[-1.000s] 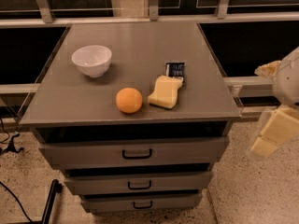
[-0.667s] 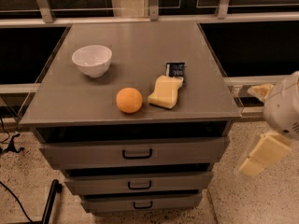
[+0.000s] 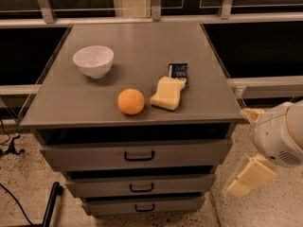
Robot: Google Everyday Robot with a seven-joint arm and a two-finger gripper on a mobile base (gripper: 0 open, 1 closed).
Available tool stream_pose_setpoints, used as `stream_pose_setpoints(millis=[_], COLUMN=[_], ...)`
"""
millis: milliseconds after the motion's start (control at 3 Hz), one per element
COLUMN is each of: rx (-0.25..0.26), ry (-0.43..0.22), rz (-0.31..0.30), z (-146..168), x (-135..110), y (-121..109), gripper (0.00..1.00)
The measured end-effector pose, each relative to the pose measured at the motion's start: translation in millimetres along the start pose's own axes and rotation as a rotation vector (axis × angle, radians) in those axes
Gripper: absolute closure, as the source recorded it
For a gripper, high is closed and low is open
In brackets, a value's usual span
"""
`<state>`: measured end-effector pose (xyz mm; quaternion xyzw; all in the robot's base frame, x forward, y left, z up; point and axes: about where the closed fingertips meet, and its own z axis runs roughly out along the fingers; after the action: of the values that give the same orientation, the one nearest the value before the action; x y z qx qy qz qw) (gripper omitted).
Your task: Open middle drawer
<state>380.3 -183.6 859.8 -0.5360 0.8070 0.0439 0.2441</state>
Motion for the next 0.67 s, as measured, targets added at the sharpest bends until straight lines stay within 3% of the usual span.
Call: stream_pose_setpoints(millis=[333, 667], rx=[-0.049, -0.061], ry=[-0.047, -0.103], rz=[0.037, 0.071], z=[39, 77], x=[12, 22], y=[18, 31], gripper=[0.0, 0.0])
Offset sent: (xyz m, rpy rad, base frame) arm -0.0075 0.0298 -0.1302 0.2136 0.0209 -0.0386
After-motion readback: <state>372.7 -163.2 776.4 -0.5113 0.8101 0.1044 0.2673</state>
